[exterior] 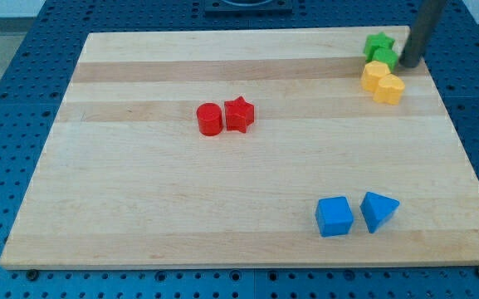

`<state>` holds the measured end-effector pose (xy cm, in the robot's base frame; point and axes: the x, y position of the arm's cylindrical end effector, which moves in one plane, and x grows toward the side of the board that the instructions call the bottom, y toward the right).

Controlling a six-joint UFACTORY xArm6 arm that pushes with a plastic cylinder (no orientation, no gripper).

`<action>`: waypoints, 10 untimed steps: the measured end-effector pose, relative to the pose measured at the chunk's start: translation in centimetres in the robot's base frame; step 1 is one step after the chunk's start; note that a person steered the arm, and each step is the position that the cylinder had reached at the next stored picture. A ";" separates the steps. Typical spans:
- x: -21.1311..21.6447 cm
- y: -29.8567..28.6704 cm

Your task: Place the green circle above the red circle

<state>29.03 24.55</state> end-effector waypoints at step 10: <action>1.5 -34.2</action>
<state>30.50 -9.65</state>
